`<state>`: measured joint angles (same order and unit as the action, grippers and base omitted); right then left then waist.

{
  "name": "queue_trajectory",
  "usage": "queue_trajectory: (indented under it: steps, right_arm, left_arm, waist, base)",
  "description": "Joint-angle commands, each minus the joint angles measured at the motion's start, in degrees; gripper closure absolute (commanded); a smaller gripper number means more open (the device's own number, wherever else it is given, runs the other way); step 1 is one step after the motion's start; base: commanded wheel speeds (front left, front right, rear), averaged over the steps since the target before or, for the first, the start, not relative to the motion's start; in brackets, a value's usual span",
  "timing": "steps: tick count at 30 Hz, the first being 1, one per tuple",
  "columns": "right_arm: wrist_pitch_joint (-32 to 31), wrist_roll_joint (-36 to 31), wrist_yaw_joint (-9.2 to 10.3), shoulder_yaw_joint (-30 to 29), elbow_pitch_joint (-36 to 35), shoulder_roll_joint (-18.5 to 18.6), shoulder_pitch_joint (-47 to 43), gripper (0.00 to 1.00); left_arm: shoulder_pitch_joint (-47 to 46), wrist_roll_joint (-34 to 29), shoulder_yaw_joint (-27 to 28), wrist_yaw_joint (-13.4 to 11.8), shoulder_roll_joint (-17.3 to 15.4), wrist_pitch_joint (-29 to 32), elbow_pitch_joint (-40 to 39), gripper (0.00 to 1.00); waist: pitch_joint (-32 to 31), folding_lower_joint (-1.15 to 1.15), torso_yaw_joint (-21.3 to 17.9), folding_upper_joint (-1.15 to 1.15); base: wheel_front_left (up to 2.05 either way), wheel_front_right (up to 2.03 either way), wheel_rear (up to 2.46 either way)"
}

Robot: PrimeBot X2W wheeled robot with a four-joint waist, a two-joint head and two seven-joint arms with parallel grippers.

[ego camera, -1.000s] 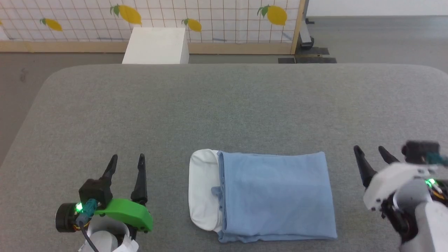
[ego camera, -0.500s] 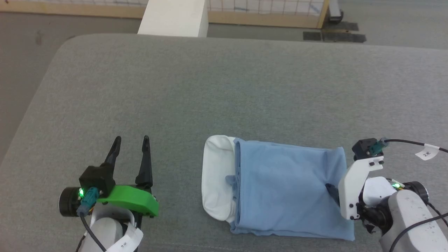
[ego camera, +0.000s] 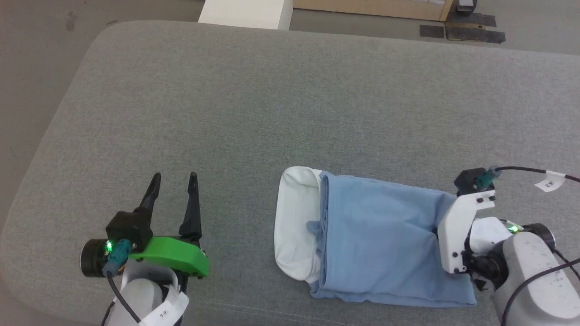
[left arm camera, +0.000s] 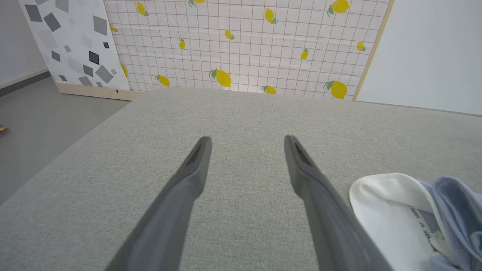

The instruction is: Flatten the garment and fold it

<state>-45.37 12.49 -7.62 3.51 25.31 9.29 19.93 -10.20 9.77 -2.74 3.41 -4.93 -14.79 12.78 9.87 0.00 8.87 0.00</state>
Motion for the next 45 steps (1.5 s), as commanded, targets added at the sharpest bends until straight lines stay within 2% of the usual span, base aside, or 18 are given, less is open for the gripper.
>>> queue_trajectory:
  steps: [1,6,9,12,18,23,26,29,34,39,45]
  right_arm:
    - [-0.7,0.3,0.13,0.6,2.3,-0.2,-1.9,1.00]
    - [0.6,1.7,0.13,3.3,-1.7,1.8,-0.1,1.00]
    - [0.0,2.8,0.13,6.5,-5.0,4.2,1.8,1.00]
    - [-1.5,4.5,0.13,10.0,-7.7,7.2,3.5,1.00]
    - [-5.2,7.4,0.13,15.7,-10.3,14.3,7.3,1.00]
    - [-6.6,9.5,0.13,17.0,-9.6,18.7,11.9,1.00]
    - [-6.3,9.3,0.13,16.4,-8.5,19.9,13.7,1.00]
    - [-5.0,8.7,0.13,14.0,-6.7,20.3,15.3,1.00]
    - [-1.2,6.4,0.13,8.6,-3.6,20.3,17.3,1.00]
    - [2.3,2.4,0.13,0.2,0.3,21.3,20.2,1.00]
    - [6.0,-4.1,0.13,-10.6,4.7,21.3,23.8,1.00]
  left_arm:
    - [-1.0,0.5,0.0,0.2,0.4,-0.2,0.3,0.00]
    - [-1.1,0.4,-0.1,0.7,0.3,-0.2,1.1,0.00]
    - [-1.0,0.2,0.0,0.7,0.3,-0.2,1.4,0.00]
    - [-0.1,0.2,0.5,0.4,0.1,-0.2,1.0,0.00]
    - [2.2,0.6,1.5,0.0,-0.3,-0.2,-0.2,0.00]
    - [1.9,0.7,1.3,0.0,0.0,-0.2,-2.2,0.00]
    - [0.8,0.4,0.9,0.1,-0.2,-0.2,-2.8,0.00]
    - [-0.9,-0.3,0.1,0.4,-1.1,0.2,-3.6,0.00]
    - [-3.9,-1.6,-0.7,0.7,-3.1,2.1,-6.4,0.00]
    - [-6.2,-2.8,-0.6,0.5,-5.7,5.2,-11.4,0.00]
    - [-5.5,-3.8,0.7,0.1,-8.8,9.1,-18.1,0.00]
  waist:
    - [-0.3,0.00,-0.1,0.00]
    - [-1.9,0.00,0.1,0.00]
    - [-2.9,0.00,-0.1,0.00]
    - [-3.9,0.00,-2.1,0.00]
    - [-3.4,0.00,-10.3,0.00]
    - [-0.1,0.00,-19.9,0.00]
    - [2.1,0.00,-24.5,0.00]
    - [5.1,0.00,-28.3,0.00]
    - [11.2,0.00,-31.3,0.00]
    - [18.5,0.00,-31.4,0.00]
    - [24.0,0.00,-30.1,0.00]
  base:
    - [0.00,0.00,0.00]
    - [0.00,0.00,0.00]
    - [0.00,0.00,0.00]
    - [0.00,0.00,0.00]
    - [0.00,0.00,0.00]
    - [0.00,0.00,0.00]
    - [0.00,0.00,0.00]
    - [0.00,0.00,0.00]
    - [0.00,0.00,0.00]
    - [0.00,0.00,0.00]
    - [0.00,0.00,0.00]
